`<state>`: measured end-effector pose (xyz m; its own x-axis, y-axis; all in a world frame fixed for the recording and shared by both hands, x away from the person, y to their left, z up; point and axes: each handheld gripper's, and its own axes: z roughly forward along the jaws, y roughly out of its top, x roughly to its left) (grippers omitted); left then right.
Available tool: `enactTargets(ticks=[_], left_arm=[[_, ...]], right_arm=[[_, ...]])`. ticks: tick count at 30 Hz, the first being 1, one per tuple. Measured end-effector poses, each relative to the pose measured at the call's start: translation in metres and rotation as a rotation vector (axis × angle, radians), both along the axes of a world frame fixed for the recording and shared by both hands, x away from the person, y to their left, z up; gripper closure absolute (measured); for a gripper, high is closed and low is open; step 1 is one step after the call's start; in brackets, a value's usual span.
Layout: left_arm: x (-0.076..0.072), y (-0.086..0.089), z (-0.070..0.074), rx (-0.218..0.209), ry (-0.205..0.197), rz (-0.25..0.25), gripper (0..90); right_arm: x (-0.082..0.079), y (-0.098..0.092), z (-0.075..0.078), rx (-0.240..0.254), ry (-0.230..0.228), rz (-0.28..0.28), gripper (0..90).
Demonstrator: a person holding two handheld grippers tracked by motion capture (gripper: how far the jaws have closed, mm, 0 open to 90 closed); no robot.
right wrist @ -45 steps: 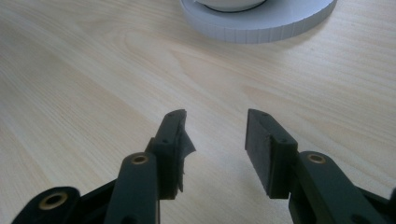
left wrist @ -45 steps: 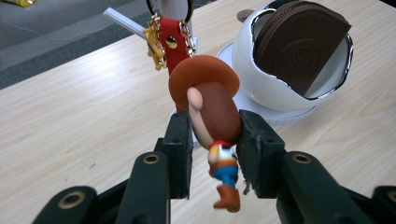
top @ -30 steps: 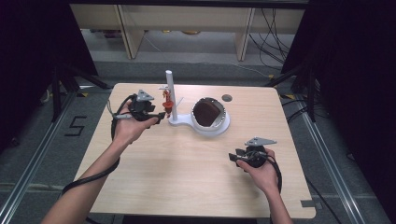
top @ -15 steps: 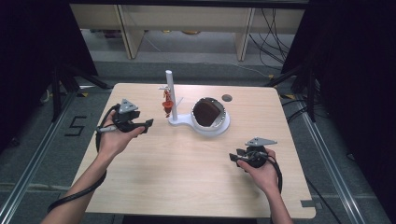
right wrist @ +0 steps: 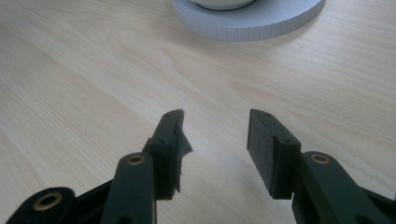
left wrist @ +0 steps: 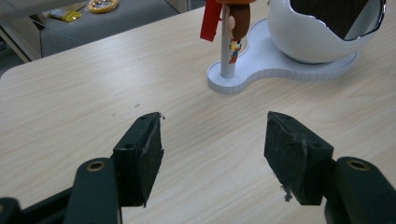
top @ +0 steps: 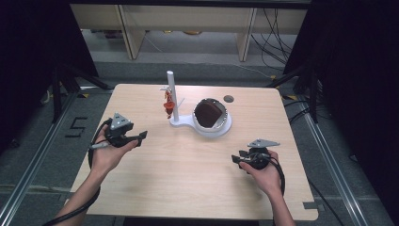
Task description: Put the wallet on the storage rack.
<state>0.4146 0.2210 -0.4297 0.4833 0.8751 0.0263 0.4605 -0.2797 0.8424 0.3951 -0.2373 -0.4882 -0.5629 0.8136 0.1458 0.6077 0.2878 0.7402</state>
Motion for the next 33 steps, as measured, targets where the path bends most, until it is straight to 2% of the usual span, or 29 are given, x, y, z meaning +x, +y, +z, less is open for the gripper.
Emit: enactTargets(ticks=[1, 2, 4, 5, 6, 13, 15, 16, 20, 21, 23, 28, 29, 30, 31, 33], left_arm=[[-0.001, 0.001, -0.002, -0.004, -0.004, 0.003, 36.4], [-0.004, 0.002, -0.003, 0.015, 0.006, 0.010, 36.4], [-0.007, 0.003, -0.009, -0.007, -0.005, 0.011, 36.4], [-0.008, 0.006, -0.010, 0.010, 0.002, 0.003, 36.4], [-0.009, 0.005, -0.012, -0.010, -0.005, 0.012, 36.4], [-0.020, 0.011, -0.031, -0.026, -0.015, 0.029, 36.4], [-0.023, 0.016, -0.038, -0.040, -0.007, 0.036, 36.3], [-0.024, 0.018, -0.042, -0.042, -0.005, 0.045, 36.1], [-0.029, 0.024, -0.057, -0.050, 0.000, 0.070, 35.9], [-0.030, 0.026, -0.060, -0.046, 0.002, 0.069, 35.9], [-0.032, 0.028, -0.067, -0.043, -0.002, 0.075, 35.8], [-0.038, 0.032, -0.082, -0.063, -0.016, 0.092, 35.5], [-0.039, 0.032, -0.084, -0.070, -0.017, 0.096, 35.5], [-0.039, 0.033, -0.087, -0.073, -0.019, 0.096, 35.4], [-0.040, 0.033, -0.090, -0.081, -0.021, 0.104, 35.4], [-0.042, 0.035, -0.092, -0.077, -0.018, 0.105, 34.9]], right_arm=[[0.001, 0.000, -0.001, 0.017, 0.006, 0.016, 56.5], [0.000, 0.001, -0.001, 0.021, 0.014, 0.004, 56.5], [0.001, 0.000, -0.002, 0.017, 0.000, 0.007, 56.5], [0.001, -0.001, -0.002, 0.017, 0.001, 0.006, 56.4], [0.001, -0.001, -0.002, 0.018, 0.001, 0.005, 56.4], [0.000, -0.001, -0.001, 0.018, 0.004, 0.002, 56.2], [0.000, -0.002, -0.001, 0.020, 0.014, 0.006, 56.2], [0.000, -0.002, -0.002, 0.013, -0.002, 0.000, 56.2], [0.000, -0.003, -0.003, 0.014, 0.001, 0.002, 56.1], [-0.002, -0.001, -0.002, 0.034, 0.021, -0.022, 56.1], [0.000, -0.003, -0.003, 0.016, 0.007, -0.001, 56.1], [-0.001, -0.002, -0.003, 0.006, 0.012, -0.007, 55.9], [-0.003, 0.001, -0.004, 0.036, 0.028, -0.019, 55.9], [-0.003, 0.001, -0.004, 0.037, 0.031, -0.020, 55.8], [-0.001, -0.001, -0.004, 0.022, 0.016, 0.002, 55.8], [-0.001, -0.001, -0.005, 0.011, 0.004, -0.002, 55.7]])
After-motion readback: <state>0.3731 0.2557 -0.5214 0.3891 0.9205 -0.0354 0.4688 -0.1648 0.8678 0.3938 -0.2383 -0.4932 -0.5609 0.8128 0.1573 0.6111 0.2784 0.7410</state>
